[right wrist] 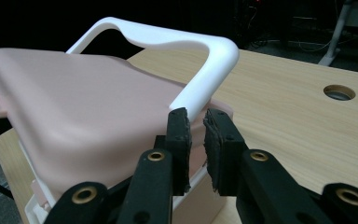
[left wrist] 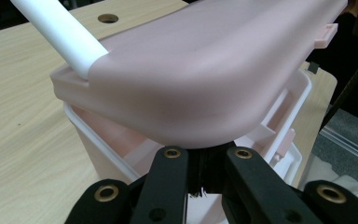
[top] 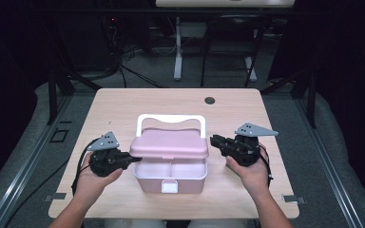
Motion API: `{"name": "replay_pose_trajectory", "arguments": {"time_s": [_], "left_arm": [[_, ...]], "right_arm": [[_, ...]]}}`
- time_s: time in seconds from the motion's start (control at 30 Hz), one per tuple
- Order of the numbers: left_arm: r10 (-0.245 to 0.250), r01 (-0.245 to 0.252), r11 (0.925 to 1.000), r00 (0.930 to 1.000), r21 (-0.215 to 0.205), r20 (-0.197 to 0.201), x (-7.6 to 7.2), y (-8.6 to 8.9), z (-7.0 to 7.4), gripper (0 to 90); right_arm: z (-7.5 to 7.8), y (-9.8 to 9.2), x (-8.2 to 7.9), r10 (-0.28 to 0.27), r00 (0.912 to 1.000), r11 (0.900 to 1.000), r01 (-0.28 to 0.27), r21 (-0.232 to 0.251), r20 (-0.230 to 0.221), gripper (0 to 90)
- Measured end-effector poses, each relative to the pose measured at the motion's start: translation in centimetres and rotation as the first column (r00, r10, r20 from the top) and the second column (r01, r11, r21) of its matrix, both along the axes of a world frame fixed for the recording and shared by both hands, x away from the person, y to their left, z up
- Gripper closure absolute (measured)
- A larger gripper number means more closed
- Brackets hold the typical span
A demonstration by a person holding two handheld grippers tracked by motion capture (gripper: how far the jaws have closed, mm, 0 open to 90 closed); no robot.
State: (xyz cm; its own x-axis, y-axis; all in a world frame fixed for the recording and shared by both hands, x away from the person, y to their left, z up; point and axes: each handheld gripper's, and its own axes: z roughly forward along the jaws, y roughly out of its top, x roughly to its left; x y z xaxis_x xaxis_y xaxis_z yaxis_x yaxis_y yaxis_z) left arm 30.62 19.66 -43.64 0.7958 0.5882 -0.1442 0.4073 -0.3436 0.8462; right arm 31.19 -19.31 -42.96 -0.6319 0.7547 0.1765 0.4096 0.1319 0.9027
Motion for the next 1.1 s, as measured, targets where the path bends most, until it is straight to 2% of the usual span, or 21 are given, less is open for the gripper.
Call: {"name": "replay_pose_trajectory", "arguments": {"time_s": [0.37, 0.53, 0.67, 0.77, 1.1], "left_arm": [[0.011, -0.011, 0.9999, 0.9999, -0.009, 0.012, 1.1, -0.1, 1.6, 89.4], [0.004, -0.004, 0.9988, 0.9999, -0.049, 0.011, 1.9, 0.2, 1.9, 90.0], [0.006, -0.005, 0.9994, 0.9997, -0.033, 0.024, 2.2, 0.1, 2.3, 90.0], [0.016, -0.015, 0.9996, 0.9997, -0.026, 0.019, 2.4, 0.1, 2.7, 90.0], [0.041, -0.041, 0.9991, 0.9991, 0.014, 0.015, 3.0, -0.3, 3.6, 90.0]], "right_arm": [[-1.2, 0.1, -1.3, 0.006, 0.9999, 1.0, -0.007, -0.02, -0.013, 85.1], [-2.4, 0.5, -1.9, 0.02, 0.9994, 0.999, -0.021, -0.027, -0.029, 89.7], [-3.3, 1.1, -2.2, 0.042, 0.998, 0.998, -0.044, -0.035, -0.046, 90.0], [-3.8, 1.8, -2.4, 0.063, 0.9965, 0.996, -0.066, -0.053, -0.054, 90.0], [-4.4, 3.5, -2.9, 0.111, 0.9919, 0.989, -0.117, -0.093, -0.062, 90.0]]}}
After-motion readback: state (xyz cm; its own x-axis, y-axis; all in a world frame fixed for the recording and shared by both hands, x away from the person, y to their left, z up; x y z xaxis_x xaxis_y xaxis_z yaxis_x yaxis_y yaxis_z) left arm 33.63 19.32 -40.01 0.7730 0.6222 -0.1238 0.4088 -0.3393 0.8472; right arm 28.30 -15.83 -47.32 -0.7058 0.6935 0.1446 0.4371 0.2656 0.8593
